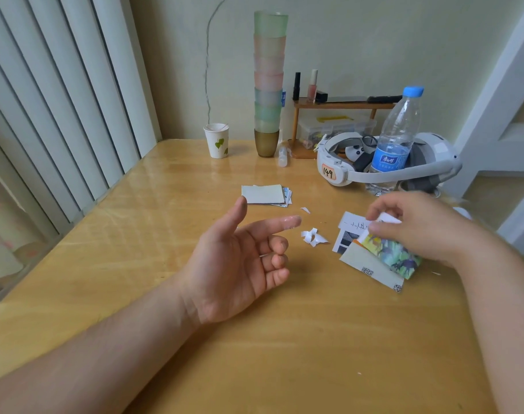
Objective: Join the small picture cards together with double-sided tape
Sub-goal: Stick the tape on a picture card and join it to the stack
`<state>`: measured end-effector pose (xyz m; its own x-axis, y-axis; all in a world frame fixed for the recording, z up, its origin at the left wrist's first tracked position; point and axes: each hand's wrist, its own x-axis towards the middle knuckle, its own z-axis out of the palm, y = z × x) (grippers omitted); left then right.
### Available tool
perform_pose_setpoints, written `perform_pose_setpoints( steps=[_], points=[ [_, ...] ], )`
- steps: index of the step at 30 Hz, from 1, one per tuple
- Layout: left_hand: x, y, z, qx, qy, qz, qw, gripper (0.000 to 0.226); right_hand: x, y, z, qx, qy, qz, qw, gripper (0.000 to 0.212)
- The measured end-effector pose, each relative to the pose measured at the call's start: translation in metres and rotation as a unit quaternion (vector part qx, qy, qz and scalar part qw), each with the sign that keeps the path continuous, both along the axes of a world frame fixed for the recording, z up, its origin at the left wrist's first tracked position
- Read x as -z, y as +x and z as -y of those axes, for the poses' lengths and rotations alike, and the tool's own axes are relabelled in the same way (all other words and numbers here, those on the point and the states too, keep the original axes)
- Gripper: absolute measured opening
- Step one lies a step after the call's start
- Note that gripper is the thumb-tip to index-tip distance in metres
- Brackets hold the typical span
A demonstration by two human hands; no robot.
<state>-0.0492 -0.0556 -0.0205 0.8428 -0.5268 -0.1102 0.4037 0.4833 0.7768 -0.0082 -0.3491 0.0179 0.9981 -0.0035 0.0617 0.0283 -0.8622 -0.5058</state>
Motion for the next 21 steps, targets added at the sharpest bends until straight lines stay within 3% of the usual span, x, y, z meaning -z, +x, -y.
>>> perform_pose_setpoints(
  steps=[3,7,9,12,17,19,21],
  points=[
    [-0.001,-0.001,0.001,0.001,-0.001,0.0,1.0,0.077,0.004,0.004,-0.017,0.016,0.209,0.073,0.975,0.009],
    [-0.004,-0.002,0.001,-0.005,-0.005,0.001,1.0,0.076,0.008,0.002,-0.044,-0.013,0.422,0.045,0.905,0.031],
    [-0.005,-0.002,0.0,-0.012,-0.01,0.003,1.0,0.075,0.012,0.002,-0.052,-0.017,0.448,0.043,0.893,0.034],
    [-0.007,-0.001,-0.002,-0.019,-0.016,0.008,1.0,0.074,0.018,-0.003,-0.065,-0.012,0.467,0.016,0.884,0.014],
    [-0.006,-0.001,-0.003,-0.057,0.006,0.037,0.998,0.065,0.019,-0.011,-0.088,-0.012,0.549,-0.082,0.832,0.02],
    [-0.006,-0.001,-0.002,-0.116,0.062,0.109,0.985,0.049,0.018,-0.014,-0.095,-0.009,0.601,-0.098,0.793,0.014],
    [-0.006,-0.002,-0.005,-0.19,0.169,0.237,0.938,0.036,0.016,-0.017,-0.099,0.007,0.641,-0.096,0.761,0.008]
  ],
)
